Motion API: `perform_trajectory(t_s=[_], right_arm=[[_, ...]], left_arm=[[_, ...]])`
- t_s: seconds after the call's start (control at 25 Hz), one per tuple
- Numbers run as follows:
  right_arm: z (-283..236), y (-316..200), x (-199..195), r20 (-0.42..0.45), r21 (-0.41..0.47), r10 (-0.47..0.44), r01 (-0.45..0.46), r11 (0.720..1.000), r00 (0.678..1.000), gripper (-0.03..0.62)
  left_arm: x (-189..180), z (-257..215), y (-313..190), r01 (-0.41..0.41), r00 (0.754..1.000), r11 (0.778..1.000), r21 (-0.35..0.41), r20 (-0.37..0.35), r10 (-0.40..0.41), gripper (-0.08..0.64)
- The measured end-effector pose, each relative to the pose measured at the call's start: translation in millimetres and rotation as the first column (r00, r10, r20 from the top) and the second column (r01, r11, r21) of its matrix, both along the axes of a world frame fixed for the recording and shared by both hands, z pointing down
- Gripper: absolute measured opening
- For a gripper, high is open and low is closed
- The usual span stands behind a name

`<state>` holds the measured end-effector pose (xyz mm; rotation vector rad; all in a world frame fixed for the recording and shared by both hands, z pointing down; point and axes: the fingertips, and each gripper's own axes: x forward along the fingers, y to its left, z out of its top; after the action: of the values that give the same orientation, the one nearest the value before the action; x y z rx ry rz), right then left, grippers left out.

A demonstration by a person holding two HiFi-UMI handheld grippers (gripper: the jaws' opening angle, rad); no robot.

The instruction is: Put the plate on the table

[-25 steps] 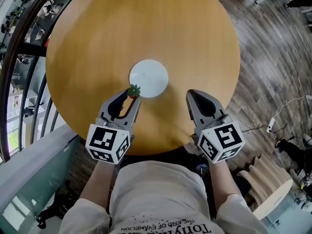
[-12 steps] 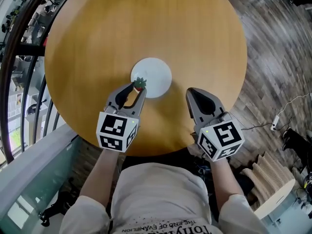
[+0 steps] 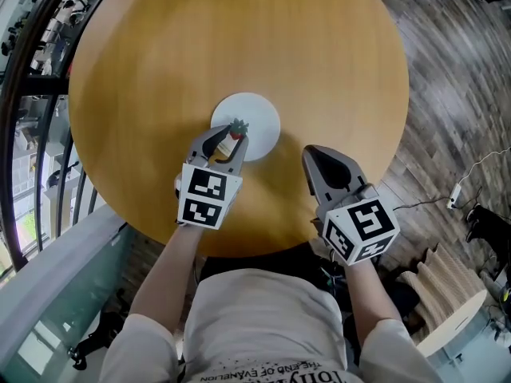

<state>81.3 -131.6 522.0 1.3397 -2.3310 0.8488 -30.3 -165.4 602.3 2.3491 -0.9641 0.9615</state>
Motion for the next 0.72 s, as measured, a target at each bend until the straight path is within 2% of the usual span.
perform_trajectory(t_s=[0.4,0.72], right_arm=[[10.8,1.0,7.7,0.009,-0.017,0.011,-0.011,1.0,1.0,0.025],[15.3,4.5,12.3,0.013,-0.027,0.019,-0.019,0.999,1.0,0.025]], left_arm=[[6.9,34.4,-5.5,-0.052,0.994,0.998,-0.037,0.091,0.055,0.144],[13.9,44.9,-7.2,-0.07,0.992,0.996,-0.052,0.103,0.075,0.144]])
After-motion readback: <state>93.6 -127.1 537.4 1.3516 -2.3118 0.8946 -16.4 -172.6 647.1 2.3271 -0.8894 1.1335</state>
